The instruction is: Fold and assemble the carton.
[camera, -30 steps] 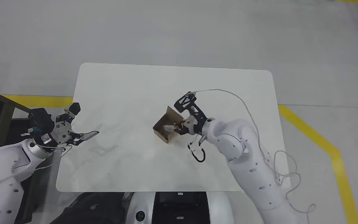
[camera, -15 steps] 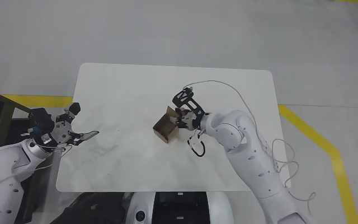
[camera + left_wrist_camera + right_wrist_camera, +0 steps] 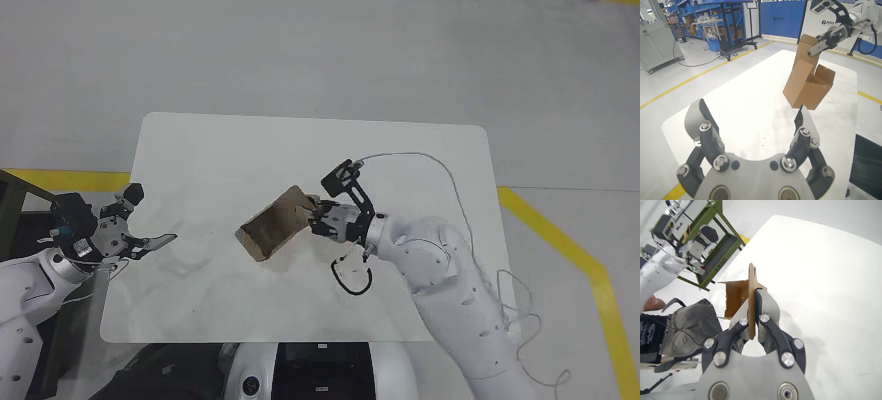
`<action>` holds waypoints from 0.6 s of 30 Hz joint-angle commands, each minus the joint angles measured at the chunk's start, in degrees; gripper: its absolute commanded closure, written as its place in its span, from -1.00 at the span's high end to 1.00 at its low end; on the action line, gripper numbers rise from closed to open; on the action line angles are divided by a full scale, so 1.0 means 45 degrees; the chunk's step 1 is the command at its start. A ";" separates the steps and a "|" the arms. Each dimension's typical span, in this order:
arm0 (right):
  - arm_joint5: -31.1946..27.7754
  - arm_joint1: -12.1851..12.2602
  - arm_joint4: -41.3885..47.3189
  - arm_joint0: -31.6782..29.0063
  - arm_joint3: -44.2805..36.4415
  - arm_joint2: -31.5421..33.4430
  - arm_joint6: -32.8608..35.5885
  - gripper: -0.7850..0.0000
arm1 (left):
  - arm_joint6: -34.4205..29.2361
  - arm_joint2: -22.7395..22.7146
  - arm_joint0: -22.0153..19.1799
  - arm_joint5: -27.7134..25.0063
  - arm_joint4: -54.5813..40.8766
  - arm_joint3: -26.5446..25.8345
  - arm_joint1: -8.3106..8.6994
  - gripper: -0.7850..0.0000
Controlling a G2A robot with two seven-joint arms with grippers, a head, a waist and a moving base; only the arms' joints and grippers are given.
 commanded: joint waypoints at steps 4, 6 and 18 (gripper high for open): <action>0.0447 -0.0003 0.2607 -0.0381 0.0368 0.0411 -0.0855 -1.00 | 0.0000 0.0000 0.0000 0.0000 0.0000 0.0000 0.0000 1.00; 0.0775 0.0024 0.2649 -0.0404 0.0455 0.0653 -0.1314 -1.00 | 0.0000 0.0000 0.0000 0.0000 0.0000 0.0000 0.0000 1.00; -0.0127 -0.0122 0.8951 -0.1346 0.1800 0.0884 -0.3020 -1.00 | -0.0214 0.0352 -0.0060 -0.0223 -0.0440 -0.0203 -0.0041 1.00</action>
